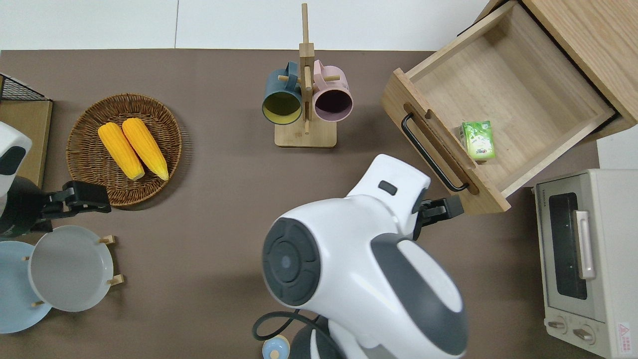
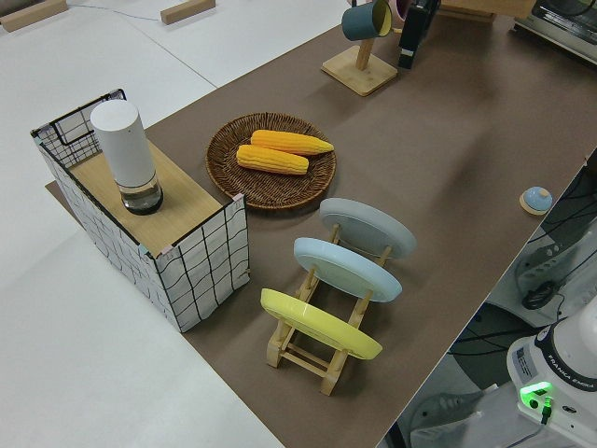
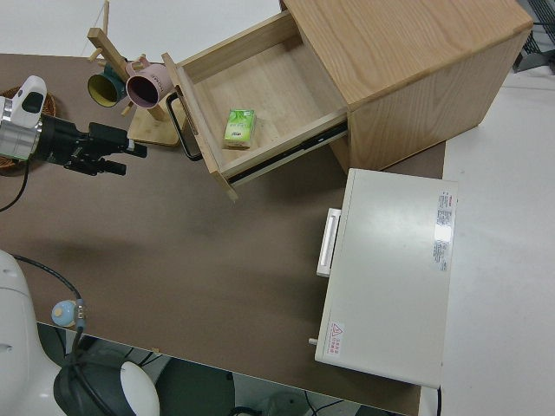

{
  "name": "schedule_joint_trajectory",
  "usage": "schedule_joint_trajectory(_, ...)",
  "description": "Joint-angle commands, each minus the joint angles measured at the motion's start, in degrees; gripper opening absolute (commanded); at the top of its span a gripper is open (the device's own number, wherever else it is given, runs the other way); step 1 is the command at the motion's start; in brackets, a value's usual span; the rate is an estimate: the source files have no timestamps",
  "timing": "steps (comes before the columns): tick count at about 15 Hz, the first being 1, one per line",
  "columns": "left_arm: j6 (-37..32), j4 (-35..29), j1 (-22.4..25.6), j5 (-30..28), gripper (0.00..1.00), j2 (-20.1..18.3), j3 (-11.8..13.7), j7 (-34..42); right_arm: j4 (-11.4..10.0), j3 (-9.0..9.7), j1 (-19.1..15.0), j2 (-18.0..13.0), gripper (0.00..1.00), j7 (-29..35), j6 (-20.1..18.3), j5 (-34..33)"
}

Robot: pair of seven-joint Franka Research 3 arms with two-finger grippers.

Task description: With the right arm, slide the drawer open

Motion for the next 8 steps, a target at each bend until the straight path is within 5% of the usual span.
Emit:
schedule_joint_trajectory(1,-1.0,0.2,-0.1,-0.1,0.99,-0.5,0.3,0.5,-1.3,0.47,-9.6,-5.7,0.990,-6.9,2.3,14.5)
schedule_joint_trajectory(5,-0.9,0.2,-0.1,-0.1,0.99,-0.5,0.3,0.5,-1.1,-0.58,-19.1,-9.3,0.990,-14.5,2.5,26.2)
schedule_joint_trajectory(8,-0.9,0.2,-0.1,-0.1,0.99,-0.5,0.3,0.5,-1.1,-3.21,-22.3,-10.2,0.990,-17.8,2.5,33.3)
